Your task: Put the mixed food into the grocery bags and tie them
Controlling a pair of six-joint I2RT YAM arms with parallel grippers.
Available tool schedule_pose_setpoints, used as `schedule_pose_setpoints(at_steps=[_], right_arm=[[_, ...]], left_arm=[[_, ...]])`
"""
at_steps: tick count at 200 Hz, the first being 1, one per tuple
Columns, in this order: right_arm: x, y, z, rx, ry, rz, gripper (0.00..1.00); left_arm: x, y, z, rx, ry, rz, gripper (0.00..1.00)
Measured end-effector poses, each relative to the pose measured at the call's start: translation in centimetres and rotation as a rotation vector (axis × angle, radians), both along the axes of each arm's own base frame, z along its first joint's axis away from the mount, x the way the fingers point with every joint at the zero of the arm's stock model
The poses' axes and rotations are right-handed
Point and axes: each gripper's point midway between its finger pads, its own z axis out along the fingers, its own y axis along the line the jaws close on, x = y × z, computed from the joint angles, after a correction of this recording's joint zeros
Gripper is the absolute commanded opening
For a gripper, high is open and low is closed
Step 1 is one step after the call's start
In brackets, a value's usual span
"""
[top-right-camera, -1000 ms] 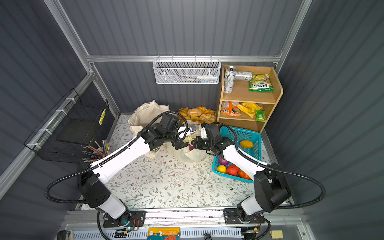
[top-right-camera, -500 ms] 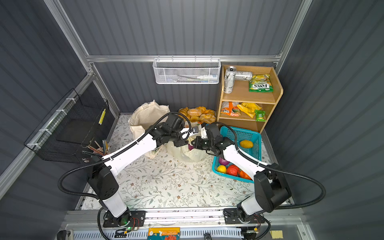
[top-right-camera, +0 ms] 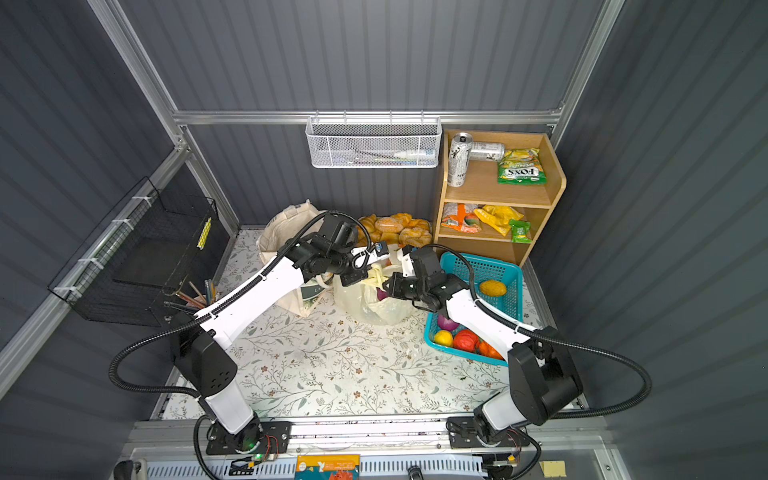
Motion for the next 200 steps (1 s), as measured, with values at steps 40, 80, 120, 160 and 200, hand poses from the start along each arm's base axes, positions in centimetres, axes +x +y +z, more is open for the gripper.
schedule_pose_setpoints(at_steps=[40, 80, 120, 160, 200], right_arm=[[-1.1, 0.1, 0.5, 0.021, 0.006, 0.004, 0.0], [-2.6, 1.6, 1.2, 0.051, -0.009, 0.043, 0.0], [-0.7, 1.8, -1.4, 0.035, 0.035, 0.007, 0.0], [0.5, 1.4, -2.3, 0.021, 0.055, -0.014, 0.0], [0.5, 1.1, -2.4, 0.015, 0.061, -0.017, 0.0]], left_arm=[[0.0, -0.3, 0.3, -0.051, 0.029, 0.005, 0.0], [0.2, -0.4, 0.5, -0.074, 0.04, 0.018, 0.0], [-0.2, -0.7, 0.4, -0.084, 0.059, 0.01, 0.0], [-0.5, -0.8, 0.5, -0.1, 0.081, 0.004, 0.6], [-1.0, -0.9, 0.8, -0.101, 0.102, -0.012, 0.73]])
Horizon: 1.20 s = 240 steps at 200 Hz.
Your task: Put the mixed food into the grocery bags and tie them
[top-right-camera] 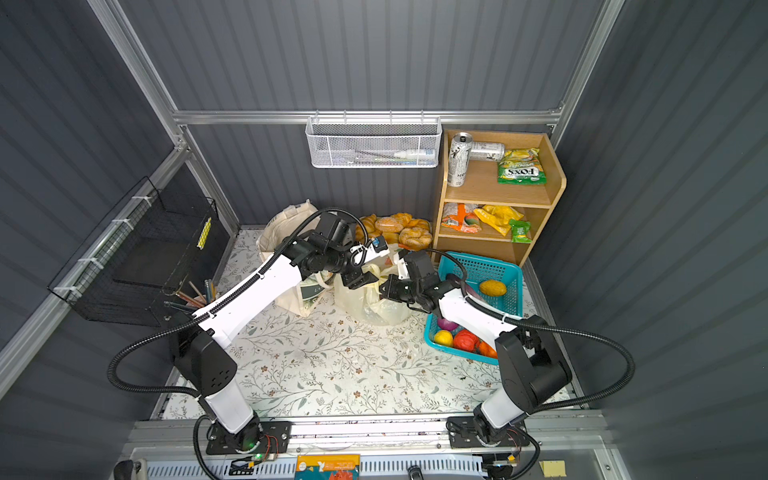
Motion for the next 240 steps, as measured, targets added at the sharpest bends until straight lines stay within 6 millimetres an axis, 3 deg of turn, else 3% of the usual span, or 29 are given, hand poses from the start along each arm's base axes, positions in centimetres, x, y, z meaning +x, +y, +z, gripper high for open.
schedule_pose_setpoints(at_steps=[28, 74, 108, 119, 129, 144, 152, 200, 240], right_arm=[[0.0, -0.1, -0.1, -0.003, 0.005, -0.001, 0.0], [0.0, -0.3, -0.2, -0.004, 0.007, -0.006, 0.0], [-0.1, -0.4, -0.5, -0.007, 0.013, -0.007, 0.0], [-0.1, -0.4, -0.5, -0.008, 0.013, -0.007, 0.0], [-0.1, -0.4, -0.5, -0.008, 0.013, -0.007, 0.0], [-0.1, -0.4, -0.5, -0.008, 0.013, -0.007, 0.0], [-0.1, -0.4, -0.5, -0.008, 0.013, -0.008, 0.0], [-0.6, -2.2, -0.8, -0.013, 0.019, -0.039, 0.0], [-0.5, -3.3, 1.0, 0.024, -0.028, -0.061, 0.0]], left_arm=[[0.5, 0.0, -0.4, 0.021, -0.006, 0.006, 0.76], [1.2, -0.3, -3.6, 0.119, 0.005, 0.003, 0.82], [1.8, -0.4, -5.2, 0.174, 0.007, 0.014, 0.81], [1.8, -0.4, -5.7, 0.188, 0.014, 0.016, 0.74], [1.8, -0.3, -6.1, 0.197, 0.026, 0.017, 0.58], [1.8, -0.5, -6.7, 0.204, 0.043, 0.013, 0.16], [1.8, -0.5, -7.1, 0.21, 0.052, 0.008, 0.0], [2.2, -0.7, -7.1, 0.18, 0.076, 0.025, 0.0], [2.1, -0.7, -3.5, 0.038, 0.063, 0.046, 0.0]])
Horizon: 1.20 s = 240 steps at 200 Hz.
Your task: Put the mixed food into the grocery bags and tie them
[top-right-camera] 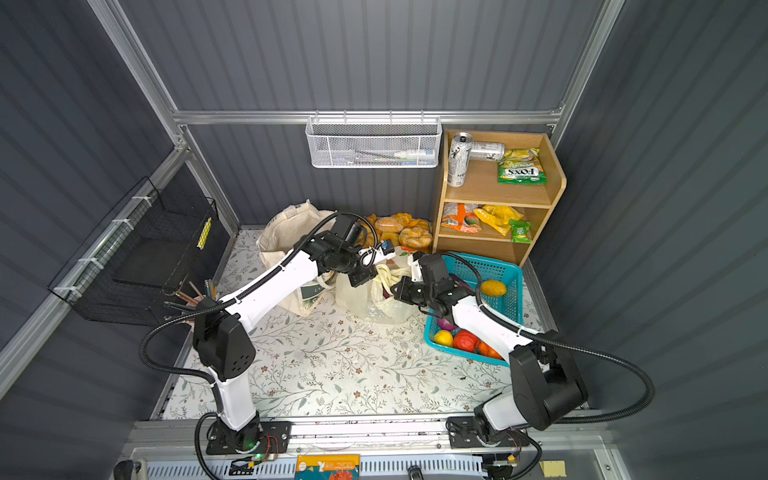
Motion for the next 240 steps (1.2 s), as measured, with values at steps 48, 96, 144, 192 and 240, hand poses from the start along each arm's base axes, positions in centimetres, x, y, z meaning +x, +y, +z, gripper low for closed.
schedule_pose_setpoints(at_steps=[48, 96, 144, 192, 240], right_arm=[[0.6, 1.0, 2.6, 0.063, -0.074, 0.026, 0.0], [2.8, 2.1, 2.4, 0.09, -0.059, 0.01, 0.0], [5.1, 3.3, 2.3, 0.208, -0.046, -0.04, 0.0], [6.7, 3.6, 3.7, 0.359, -0.08, -0.064, 0.03], [6.8, 4.5, 4.7, 0.453, -0.09, -0.017, 0.21]], left_arm=[[-1.0, -0.1, 4.0, -0.189, 0.037, -0.006, 0.0], [-1.3, -0.5, 4.2, -0.249, 0.082, -0.02, 0.0], [-1.3, -0.6, 3.5, -0.285, 0.109, -0.031, 0.0], [-1.5, -0.8, 3.0, -0.307, 0.119, -0.051, 0.0], [-1.9, -0.8, 2.5, -0.307, 0.14, -0.059, 0.0]])
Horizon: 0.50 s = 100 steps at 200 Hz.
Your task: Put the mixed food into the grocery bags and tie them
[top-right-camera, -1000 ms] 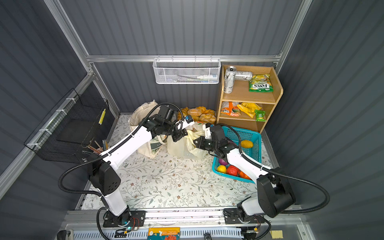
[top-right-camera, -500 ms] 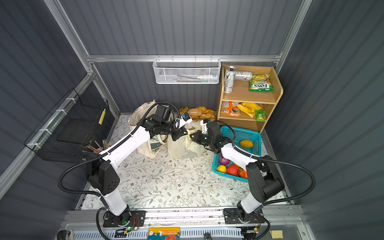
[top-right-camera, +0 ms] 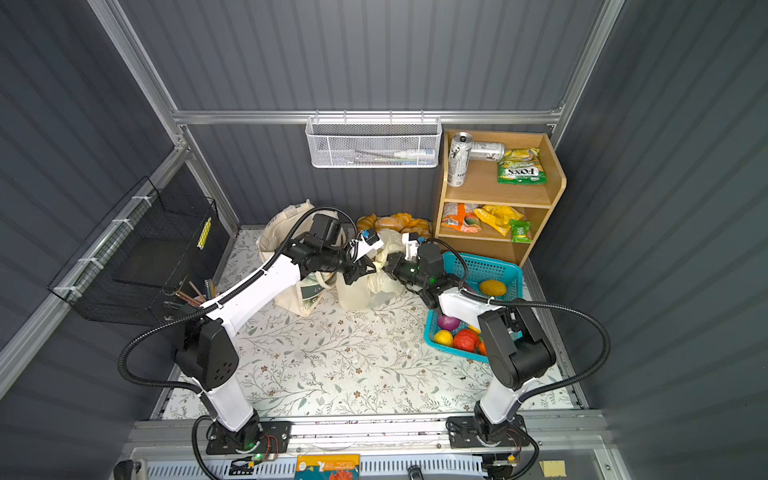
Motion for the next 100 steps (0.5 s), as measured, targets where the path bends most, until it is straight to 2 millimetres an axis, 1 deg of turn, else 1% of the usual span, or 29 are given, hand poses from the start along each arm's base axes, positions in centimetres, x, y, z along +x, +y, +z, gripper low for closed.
schedule_pose_setpoints(at_steps=[26, 51, 66, 80, 100], right_arm=[[-0.1, 0.3, -0.2, 0.022, 0.011, 0.025, 0.29], [-0.4, 0.1, -0.4, 0.025, 0.019, 0.04, 0.45], [-0.6, -0.2, -0.9, 0.018, 0.035, 0.039, 0.52], [-0.9, -0.5, -1.3, 0.008, 0.046, 0.041, 0.56], [-1.4, -1.0, -1.8, -0.006, 0.068, 0.039, 0.57]], left_arm=[[-0.1, 0.0, 0.0, 0.002, -0.001, -0.003, 0.0], [0.0, 0.1, -0.3, 0.008, -0.006, -0.003, 0.0], [0.2, 0.3, -1.1, 0.024, -0.011, 0.012, 0.0], [0.2, 0.6, -2.1, 0.041, -0.011, 0.026, 0.0], [0.3, 1.0, -3.2, 0.059, -0.014, 0.046, 0.0]])
